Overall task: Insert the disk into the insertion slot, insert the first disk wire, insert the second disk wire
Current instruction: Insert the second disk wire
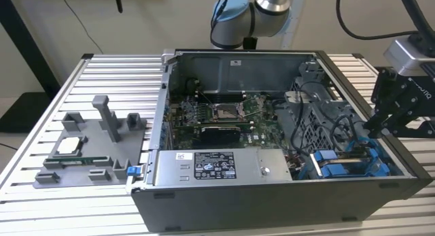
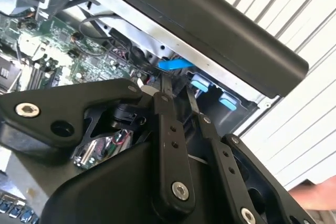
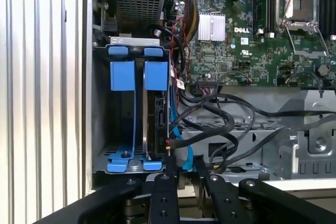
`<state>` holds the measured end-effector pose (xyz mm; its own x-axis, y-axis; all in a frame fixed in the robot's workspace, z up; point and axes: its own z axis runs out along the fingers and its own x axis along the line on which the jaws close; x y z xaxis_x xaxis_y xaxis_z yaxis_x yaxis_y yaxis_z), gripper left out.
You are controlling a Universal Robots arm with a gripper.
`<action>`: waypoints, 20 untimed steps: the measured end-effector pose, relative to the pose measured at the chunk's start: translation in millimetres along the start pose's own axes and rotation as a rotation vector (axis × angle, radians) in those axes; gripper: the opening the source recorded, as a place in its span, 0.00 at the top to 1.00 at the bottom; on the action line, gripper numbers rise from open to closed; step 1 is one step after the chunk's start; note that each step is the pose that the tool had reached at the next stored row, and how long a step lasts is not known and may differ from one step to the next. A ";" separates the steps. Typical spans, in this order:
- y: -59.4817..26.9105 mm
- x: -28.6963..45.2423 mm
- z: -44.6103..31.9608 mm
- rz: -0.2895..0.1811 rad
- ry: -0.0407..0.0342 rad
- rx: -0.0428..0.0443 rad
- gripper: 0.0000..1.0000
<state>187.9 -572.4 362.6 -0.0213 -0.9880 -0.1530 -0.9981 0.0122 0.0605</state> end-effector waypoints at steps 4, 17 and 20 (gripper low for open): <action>-1.0 1.9 0.6 0.000 -0.0034 0.0001 0.00; -2.0 5.0 1.2 0.000 -0.0040 0.0000 1.00; -2.1 5.1 1.1 0.000 -0.0040 0.0000 1.00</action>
<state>189.8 -577.3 360.5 -0.0213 -0.9874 -0.1569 -0.9981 0.0119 0.0604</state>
